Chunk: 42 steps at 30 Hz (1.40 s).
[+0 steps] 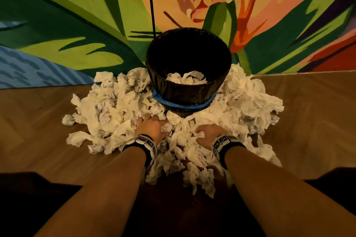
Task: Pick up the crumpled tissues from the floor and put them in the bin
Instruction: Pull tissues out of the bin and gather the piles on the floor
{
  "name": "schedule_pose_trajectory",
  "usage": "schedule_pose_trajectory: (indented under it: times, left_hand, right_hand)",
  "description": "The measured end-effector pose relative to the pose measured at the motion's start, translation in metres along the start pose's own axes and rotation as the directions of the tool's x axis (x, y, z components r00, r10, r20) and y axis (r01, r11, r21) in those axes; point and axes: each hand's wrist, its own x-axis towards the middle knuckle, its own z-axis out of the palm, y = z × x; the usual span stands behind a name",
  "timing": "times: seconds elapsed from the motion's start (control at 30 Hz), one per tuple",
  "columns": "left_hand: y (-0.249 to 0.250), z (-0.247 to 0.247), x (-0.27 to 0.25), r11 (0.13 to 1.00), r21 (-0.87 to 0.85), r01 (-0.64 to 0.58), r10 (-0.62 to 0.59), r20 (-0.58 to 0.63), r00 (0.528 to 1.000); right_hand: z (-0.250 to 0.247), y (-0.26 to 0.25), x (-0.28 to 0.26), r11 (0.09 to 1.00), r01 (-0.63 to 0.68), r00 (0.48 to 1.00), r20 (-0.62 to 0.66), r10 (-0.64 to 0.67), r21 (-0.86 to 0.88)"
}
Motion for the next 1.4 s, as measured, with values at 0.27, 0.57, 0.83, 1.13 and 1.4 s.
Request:
schedule_pose_trajectory:
  times: [0.27, 0.57, 0.83, 1.13, 1.4]
  left_hand:
    - [0.006, -0.005, 0.001, 0.997, -0.07, 0.025, -0.022, 0.034, 0.999]
    - [-0.002, -0.014, 0.0, 0.689, -0.722, 0.059, -0.33, -0.24, 0.913]
    - [-0.01, -0.036, 0.0, 0.321, -0.927, 0.192, -0.591, -0.038, 0.806]
    - [-0.016, -0.023, 0.0, 0.353, -0.921, 0.163, -0.641, -0.111, 0.759]
    - [-0.014, -0.007, 0.003, 0.51, -0.809, 0.293, -0.491, 0.006, 0.871]
  right_hand:
    - [0.005, 0.007, 0.008, 1.0, 0.019, 1.0, 0.02, -0.019, 0.013]
    - [0.0, 0.003, 0.005, 0.871, -0.087, 0.983, -0.099, 0.153, 0.484]
    - [-0.01, -0.011, -0.005, 0.459, -0.147, 0.957, 0.009, 0.289, 0.876]
    - [-0.018, -0.016, -0.009, 0.531, 0.018, 0.937, -0.2, 0.287, 0.847]
    - [-0.018, -0.023, -0.002, 0.717, 0.066, 0.949, -0.265, 0.169, 0.694]
